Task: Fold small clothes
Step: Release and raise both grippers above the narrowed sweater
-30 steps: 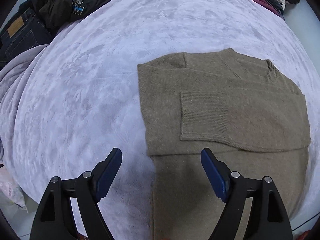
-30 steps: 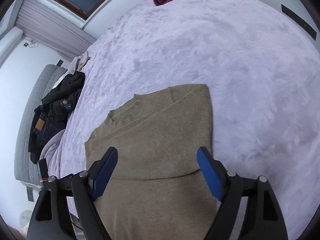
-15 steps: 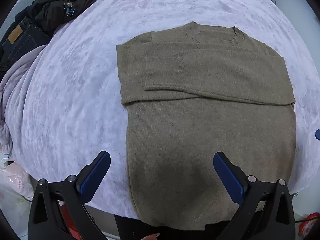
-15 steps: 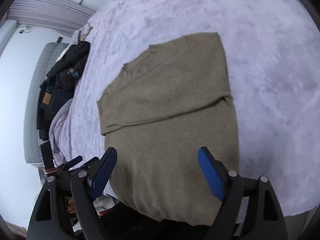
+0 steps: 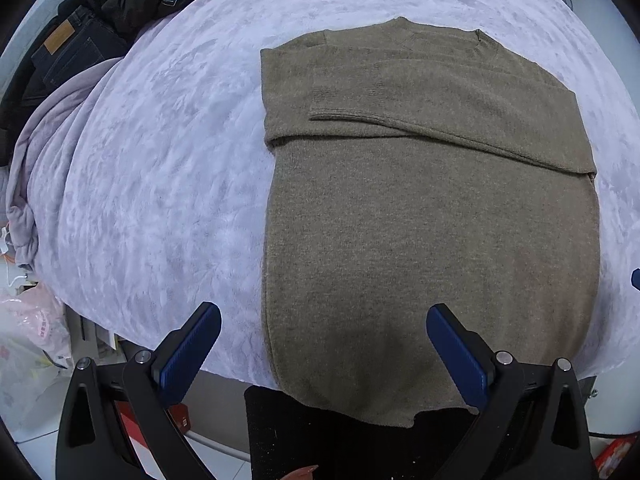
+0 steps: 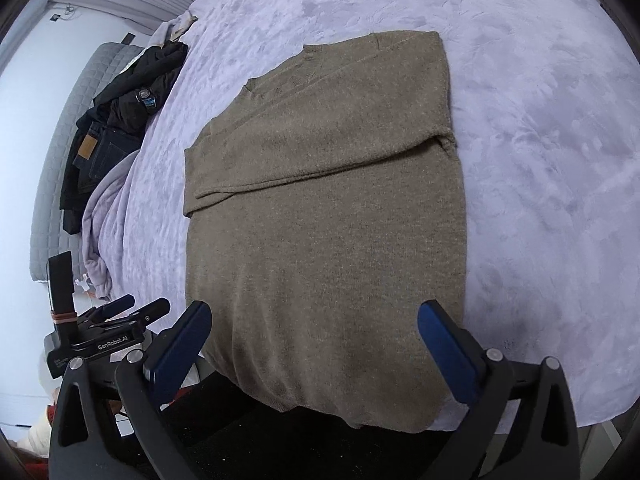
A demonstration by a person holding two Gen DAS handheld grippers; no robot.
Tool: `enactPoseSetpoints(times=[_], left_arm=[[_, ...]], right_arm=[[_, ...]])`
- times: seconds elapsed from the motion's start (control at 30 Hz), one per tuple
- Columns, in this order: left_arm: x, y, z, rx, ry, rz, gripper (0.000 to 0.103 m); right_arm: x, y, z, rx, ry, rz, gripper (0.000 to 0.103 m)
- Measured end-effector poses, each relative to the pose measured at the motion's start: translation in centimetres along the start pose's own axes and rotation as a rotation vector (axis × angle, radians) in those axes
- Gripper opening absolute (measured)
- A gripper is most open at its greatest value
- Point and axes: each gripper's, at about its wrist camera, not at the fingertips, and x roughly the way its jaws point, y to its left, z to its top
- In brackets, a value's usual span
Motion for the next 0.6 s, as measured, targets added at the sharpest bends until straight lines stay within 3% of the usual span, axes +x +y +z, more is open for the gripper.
enactPoseSetpoints(times=[0.3,0.47,0.6], left_arm=[[2.0,1.6,-3.6,0.059,-0.002,-0.095,0.103],[4.1,3.8,-6.7,0.063,0.017,-0.161,0.103],[6.8,5.3,-8.6,0.065,0.062,-0.250,0.103]], right_arm=[[0.8,-1.6,-4.3,0.088,-0.020,-0.037,0.103],[2.8,-2.2,-8.1,0.109,0.033,-0.085,0.102],[4.3,-3.4,-10.9,0.135,0.065,-0.072,0.100]])
